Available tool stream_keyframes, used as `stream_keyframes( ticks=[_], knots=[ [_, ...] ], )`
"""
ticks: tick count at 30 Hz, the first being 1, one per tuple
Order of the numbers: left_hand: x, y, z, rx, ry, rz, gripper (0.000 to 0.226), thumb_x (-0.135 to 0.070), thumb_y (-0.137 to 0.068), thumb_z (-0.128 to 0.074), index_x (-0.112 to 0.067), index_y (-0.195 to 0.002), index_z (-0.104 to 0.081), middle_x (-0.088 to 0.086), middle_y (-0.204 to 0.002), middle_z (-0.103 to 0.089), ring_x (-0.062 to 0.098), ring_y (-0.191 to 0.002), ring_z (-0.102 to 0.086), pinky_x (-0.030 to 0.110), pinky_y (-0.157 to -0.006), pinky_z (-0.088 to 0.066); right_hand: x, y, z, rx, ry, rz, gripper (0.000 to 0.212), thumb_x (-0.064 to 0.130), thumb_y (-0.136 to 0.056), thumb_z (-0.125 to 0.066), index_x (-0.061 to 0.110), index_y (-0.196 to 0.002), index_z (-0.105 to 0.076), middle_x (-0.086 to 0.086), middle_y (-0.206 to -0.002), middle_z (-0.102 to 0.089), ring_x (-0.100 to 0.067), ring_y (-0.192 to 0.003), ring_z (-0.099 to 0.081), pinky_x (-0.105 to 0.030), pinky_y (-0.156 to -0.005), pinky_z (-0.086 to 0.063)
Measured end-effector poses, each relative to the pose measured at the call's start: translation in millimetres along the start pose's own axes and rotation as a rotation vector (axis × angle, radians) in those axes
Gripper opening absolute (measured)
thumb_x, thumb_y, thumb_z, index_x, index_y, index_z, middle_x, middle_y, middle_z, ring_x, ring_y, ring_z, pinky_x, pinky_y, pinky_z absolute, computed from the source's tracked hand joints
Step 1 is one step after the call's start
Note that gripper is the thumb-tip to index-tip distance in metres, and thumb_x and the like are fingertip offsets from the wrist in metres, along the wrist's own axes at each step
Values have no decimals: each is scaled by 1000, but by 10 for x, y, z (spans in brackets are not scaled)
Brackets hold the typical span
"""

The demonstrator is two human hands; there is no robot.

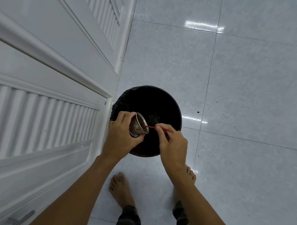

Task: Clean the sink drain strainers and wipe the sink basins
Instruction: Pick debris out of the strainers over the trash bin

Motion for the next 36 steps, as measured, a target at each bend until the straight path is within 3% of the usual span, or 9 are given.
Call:
stream_keyframes(
  ticks=[3,7,10,14,16,20,25,30,36],
  knots=[
    [59,6,-60,58,-57,132,74,-43,-74,-86,-15,-135,-56,5,-127,-54,23,-110,-58,39,-98,-44,-10,19,-16,-42,-16,-10,23,34,-100,-61,25,-115,-76,9,-105,-76,-7,-94,-68,-22,-85,-59],
    [75,24,-128,120,-62,189,77,-47,-76,-84,-16,-139,-54,5,-129,-52,24,-110,-57,36,-98,-39,-26,46,-154,103,-27,0,20,32,-100,-62,25,-112,-76,13,-101,-76,-3,-90,-69,-18,-83,-59],
    [57,37,-154,149,-66,178,76,-48,-77,-83,-16,-140,-54,3,-128,-52,23,-110,-56,34,-98,-36,-96,-49,-149,78,40,-25,20,33,-101,-60,25,-113,-75,7,-99,-77,-7,-89,-71,-26,-82,-62],
    [50,68,-99,122,73,291,78,-39,-75,-86,-17,-141,-50,5,-133,-50,27,-118,-54,40,-105,-46,-58,-121,43,-35,24,-33,22,35,-101,-60,25,-113,-75,9,-98,-76,-6,-88,-71,-31,-82,-63],
    [-16,111,-26,50,240,333,78,-31,-72,-91,-18,-136,-49,2,-128,-53,21,-116,-57,39,-102,-53,57,-79,190,-41,-28,-24,22,34,-101,-61,24,-113,-76,12,-99,-76,-3,-88,-70,-28,-84,-62],
    [-348,186,251,-152,440,300,76,-32,-67,-96,-28,-126,-48,-15,-117,-57,5,-111,-61,11,-88,-53,520,53,651,-105,-188,-13,17,33,-99,-62,27,-107,-76,21,-97,-73,4,-91,-68,-14,-79,-58],
    [-1077,106,1052,-418,555,236,78,-52,-62,-93,-38,-124,-47,-20,-119,-61,5,-111,-62,12,-84,-53,1574,231,1449,-227,-372,89,14,32,-100,-62,29,-103,-75,16,-99,-76,-2,-94,-70,-6,-73,-51],
    [-1777,-4,2359,-691,572,69,75,-45,-68,-91,-30,-127,-48,-18,-123,-59,11,-119,-57,13,-93,-44,2866,418,2048,-259,-509,258,16,39,-99,-61,32,-106,-75,13,-102,-77,-10,-88,-69,-36,-75,-57],
    [-2006,262,3884,-960,580,7,73,-40,-68,-94,-30,-125,-48,-17,-123,-59,9,-117,-56,18,-94,-44,4314,902,2215,-156,-592,548,14,34,-101,-63,30,-105,-75,11,-103,-77,-13,-93,-71,-18,-64,-54]
  ],
)
Point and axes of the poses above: each hand's wrist, its own y-axis away from the middle knuckle, its own z-axis out of the back of the hand, x = y × z, the point moved 3 cm from there along -y, towards the middle knuckle
